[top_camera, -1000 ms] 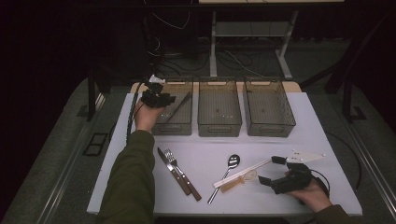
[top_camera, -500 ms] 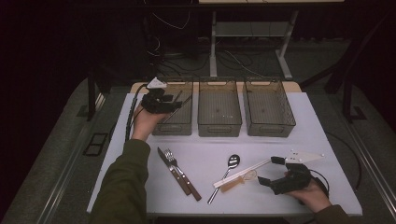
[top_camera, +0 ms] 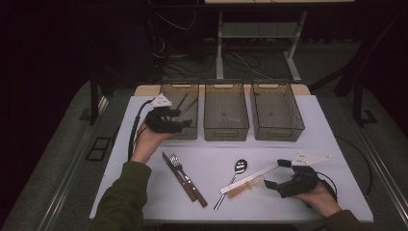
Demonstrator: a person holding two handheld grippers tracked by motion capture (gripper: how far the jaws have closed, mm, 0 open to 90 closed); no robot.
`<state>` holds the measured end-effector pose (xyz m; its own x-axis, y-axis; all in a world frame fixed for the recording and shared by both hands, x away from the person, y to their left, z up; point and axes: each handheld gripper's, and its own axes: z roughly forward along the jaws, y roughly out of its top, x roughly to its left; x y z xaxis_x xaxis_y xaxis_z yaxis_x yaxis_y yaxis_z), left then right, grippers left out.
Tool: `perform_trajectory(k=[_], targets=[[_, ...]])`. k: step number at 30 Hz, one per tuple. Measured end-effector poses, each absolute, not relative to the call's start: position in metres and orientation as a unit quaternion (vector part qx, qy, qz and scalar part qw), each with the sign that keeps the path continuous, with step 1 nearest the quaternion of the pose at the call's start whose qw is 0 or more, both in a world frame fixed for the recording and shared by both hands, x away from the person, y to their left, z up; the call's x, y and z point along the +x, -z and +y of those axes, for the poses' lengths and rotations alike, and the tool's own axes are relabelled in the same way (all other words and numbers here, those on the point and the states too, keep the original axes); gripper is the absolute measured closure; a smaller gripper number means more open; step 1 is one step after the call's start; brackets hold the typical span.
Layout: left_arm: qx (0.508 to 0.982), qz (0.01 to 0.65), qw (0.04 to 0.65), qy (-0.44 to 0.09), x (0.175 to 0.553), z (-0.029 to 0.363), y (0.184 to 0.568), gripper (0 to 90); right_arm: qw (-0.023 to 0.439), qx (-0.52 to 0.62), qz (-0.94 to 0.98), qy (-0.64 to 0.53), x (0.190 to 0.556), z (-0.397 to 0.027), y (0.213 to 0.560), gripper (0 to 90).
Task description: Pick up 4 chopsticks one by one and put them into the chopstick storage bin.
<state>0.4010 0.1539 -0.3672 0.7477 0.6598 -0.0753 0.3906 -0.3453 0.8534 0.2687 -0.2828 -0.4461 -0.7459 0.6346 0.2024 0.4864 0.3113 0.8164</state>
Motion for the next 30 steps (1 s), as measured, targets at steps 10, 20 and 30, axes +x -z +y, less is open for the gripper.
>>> perform_trajectory(k=[10,20,30], targets=[[0.811,0.307,0.48,-0.132,0.376,0.152,0.377,21.3,0.075,0.343,0.805,-0.478,0.272,-0.284,0.447,0.8],[0.813,0.3,0.479,-0.138,0.346,0.151,0.389,11.2,0.076,0.344,0.806,-0.476,0.269,-0.283,0.446,0.8],[0.821,0.294,0.473,-0.126,0.319,0.155,0.406,0.0,0.077,0.347,0.804,-0.477,0.267,-0.285,0.445,0.8]])
